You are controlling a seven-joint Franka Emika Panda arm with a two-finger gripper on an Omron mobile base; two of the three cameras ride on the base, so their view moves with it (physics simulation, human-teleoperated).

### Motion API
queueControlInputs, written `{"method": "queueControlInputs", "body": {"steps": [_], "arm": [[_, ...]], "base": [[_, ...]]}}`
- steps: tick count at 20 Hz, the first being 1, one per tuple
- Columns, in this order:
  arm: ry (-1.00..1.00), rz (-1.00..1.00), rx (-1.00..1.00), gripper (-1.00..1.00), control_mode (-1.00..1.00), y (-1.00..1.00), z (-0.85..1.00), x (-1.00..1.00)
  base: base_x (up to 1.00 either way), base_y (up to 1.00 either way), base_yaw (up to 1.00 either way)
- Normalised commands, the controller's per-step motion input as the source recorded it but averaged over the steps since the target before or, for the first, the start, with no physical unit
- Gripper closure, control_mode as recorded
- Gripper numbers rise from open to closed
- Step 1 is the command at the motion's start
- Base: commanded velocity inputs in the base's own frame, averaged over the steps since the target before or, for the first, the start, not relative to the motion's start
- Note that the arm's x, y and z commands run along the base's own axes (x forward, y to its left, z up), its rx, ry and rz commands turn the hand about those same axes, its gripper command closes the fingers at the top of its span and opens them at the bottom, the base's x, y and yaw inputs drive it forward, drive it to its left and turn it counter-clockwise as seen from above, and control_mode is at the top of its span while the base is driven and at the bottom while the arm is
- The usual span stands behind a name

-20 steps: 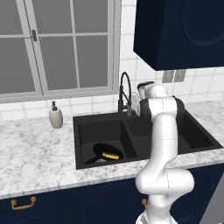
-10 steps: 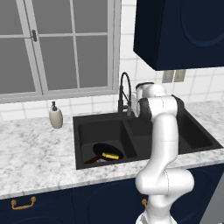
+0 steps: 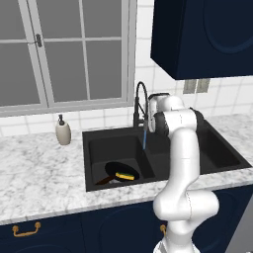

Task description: Pick the pan and sponge and place them into the sink. Then turn on the water.

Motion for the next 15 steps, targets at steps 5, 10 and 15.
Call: {"method": "queueControlInputs", "body": {"steps": [5,10,15], "arm": [[0.14,-0.14,0.28,1.00,-1.00,-0.43,-0.52,0.52],[0.09,-0.17,0.17,1.00,-1.00,-0.35,-0.54,0.34],[0.02,-0.01,0.00,1.00,-1.00,-0.04,-0.04,0.04]], "base": [[0.00,0.00,0.00],[0.00,0.00,0.00],[0.00,0.00,0.00]]}}
